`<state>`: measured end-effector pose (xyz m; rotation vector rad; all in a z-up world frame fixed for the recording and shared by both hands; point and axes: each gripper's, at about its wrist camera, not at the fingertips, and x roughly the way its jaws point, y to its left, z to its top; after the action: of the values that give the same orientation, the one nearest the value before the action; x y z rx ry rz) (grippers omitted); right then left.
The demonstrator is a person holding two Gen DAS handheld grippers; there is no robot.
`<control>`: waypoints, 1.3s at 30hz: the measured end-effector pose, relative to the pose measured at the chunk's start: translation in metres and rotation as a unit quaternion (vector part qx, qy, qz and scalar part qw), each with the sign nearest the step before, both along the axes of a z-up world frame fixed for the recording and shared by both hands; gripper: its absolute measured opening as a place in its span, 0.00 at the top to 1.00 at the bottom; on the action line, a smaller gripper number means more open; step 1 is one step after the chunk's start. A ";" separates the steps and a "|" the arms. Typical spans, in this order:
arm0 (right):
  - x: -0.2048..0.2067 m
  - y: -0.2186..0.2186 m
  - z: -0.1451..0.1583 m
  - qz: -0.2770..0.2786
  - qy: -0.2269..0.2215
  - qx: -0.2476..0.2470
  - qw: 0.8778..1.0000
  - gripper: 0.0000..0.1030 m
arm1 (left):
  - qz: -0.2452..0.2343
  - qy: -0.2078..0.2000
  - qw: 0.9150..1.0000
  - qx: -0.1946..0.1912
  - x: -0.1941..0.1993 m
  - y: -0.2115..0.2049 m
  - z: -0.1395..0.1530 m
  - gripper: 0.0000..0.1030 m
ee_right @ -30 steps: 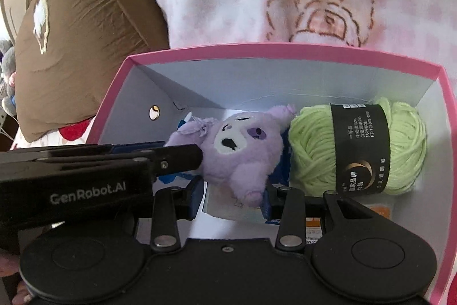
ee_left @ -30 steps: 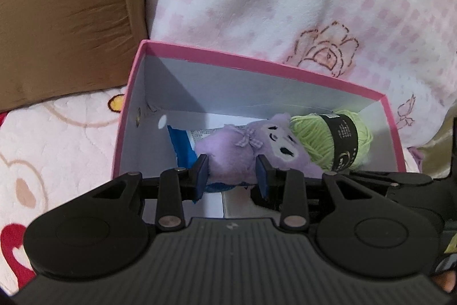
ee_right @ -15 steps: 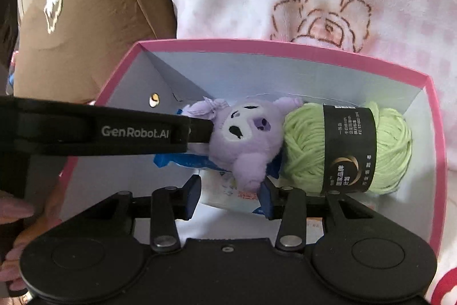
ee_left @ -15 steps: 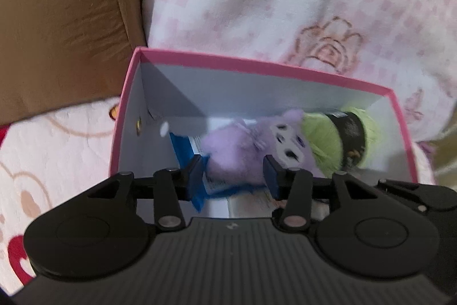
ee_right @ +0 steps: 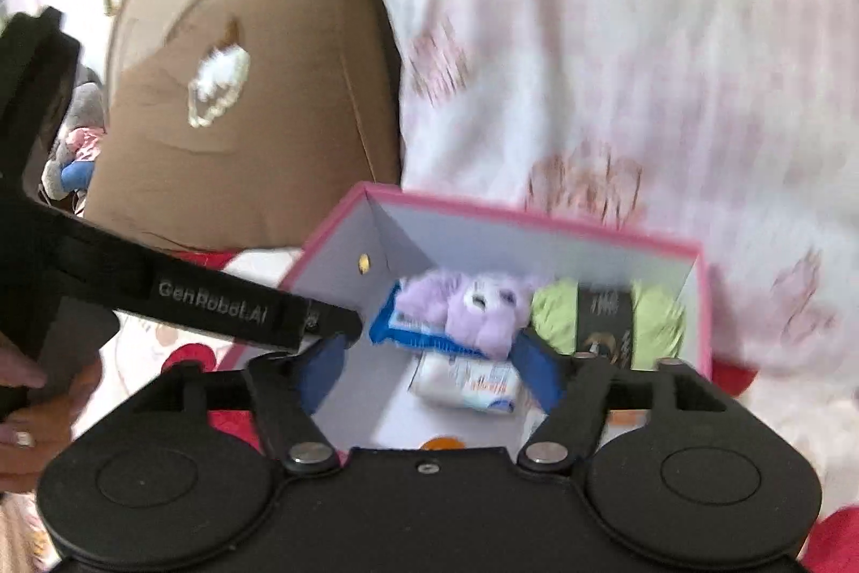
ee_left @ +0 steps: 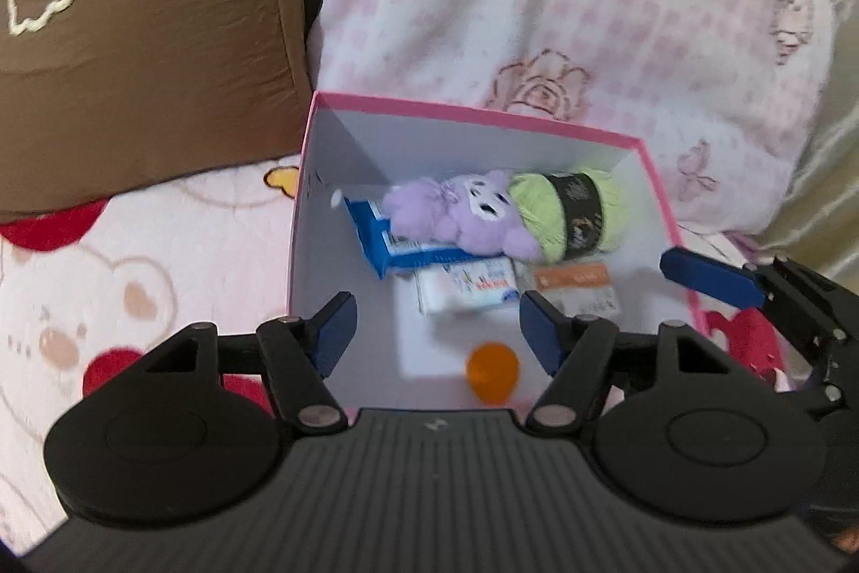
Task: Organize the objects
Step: 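Open both tools and withdraw them up from the pink box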
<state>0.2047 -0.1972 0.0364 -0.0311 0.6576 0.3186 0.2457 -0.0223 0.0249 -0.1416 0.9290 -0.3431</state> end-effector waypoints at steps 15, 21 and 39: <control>-0.094 -0.003 0.016 -0.025 -0.055 -0.015 0.998 0.11 | -0.003 -0.044 0.999 0.031 -0.086 0.004 0.043 0.32; -0.114 -0.006 0.029 -0.039 -0.051 -0.003 0.998 0.09 | -0.005 -0.059 0.998 0.028 -0.113 0.010 0.056 0.31; -0.145 0.005 0.034 -0.068 0.004 0.019 0.998 0.07 | 0.050 -0.063 0.995 0.065 -0.164 0.034 0.052 0.05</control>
<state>0.0593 -0.1920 0.0707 0.0505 0.6582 0.2002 0.0822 0.0115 0.0765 -0.0459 0.8131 -0.1961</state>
